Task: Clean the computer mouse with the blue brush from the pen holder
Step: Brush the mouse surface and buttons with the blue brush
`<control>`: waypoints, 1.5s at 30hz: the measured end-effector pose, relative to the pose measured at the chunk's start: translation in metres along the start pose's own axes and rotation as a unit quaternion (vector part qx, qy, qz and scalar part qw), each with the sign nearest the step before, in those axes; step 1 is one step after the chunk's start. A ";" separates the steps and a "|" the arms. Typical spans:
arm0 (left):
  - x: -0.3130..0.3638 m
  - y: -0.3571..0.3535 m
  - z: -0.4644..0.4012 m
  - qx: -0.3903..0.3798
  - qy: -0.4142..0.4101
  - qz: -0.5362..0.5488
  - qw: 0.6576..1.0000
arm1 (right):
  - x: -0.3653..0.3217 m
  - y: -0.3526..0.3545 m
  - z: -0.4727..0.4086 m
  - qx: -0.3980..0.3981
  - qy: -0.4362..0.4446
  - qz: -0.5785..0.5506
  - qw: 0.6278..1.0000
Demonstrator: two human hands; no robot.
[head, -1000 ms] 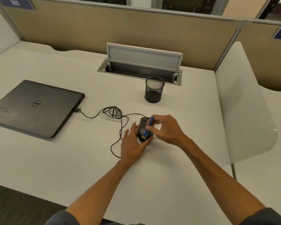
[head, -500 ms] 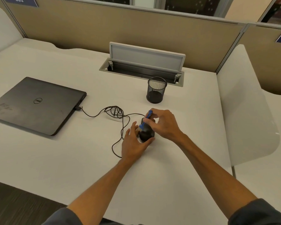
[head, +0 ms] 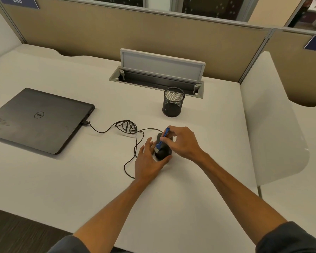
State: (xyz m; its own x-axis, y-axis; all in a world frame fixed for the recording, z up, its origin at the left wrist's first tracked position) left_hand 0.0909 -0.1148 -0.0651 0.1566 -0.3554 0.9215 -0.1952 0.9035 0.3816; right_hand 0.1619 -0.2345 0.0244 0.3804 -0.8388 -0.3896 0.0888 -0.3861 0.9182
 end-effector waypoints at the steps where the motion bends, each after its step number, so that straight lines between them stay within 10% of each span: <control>1: 0.001 0.001 0.000 0.002 -0.006 -0.001 1.000 | 0.002 0.003 -0.002 0.019 -0.010 0.015 1.000; 6: -0.002 0.000 0.000 0.001 0.001 -0.001 1.000 | 0.005 0.017 -0.017 0.070 -0.028 -0.007 0.997; 11: -0.005 -0.002 -0.001 -0.007 0.017 -0.013 1.000 | 0.000 -0.009 -0.034 -0.118 -0.005 -0.011 0.993; 18: -0.002 -0.002 -0.002 -0.012 -0.009 -0.048 0.999 | 0.000 0.003 -0.061 -0.024 -0.017 0.038 0.999; 45: -0.004 -0.001 -0.002 -0.004 -0.011 -0.046 0.999 | 0.023 -0.011 -0.070 -0.062 -0.055 -0.050 0.995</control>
State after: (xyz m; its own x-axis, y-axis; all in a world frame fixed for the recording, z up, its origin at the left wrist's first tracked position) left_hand 0.0923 -0.1144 -0.0692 0.1525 -0.4417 0.8841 -0.1729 0.8688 0.4639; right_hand 0.2343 -0.2222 0.0104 0.2618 -0.8382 -0.4784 0.2367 -0.4248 0.8738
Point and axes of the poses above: each hand's wrist, its own z-axis away from the middle knuckle, its own y-axis out of the back of the hand, x = y × z, the point moved 8 cm from there along -z, towards the middle knuckle, and after that the axes turned 13 degrees about z, right-handed, at the moved point
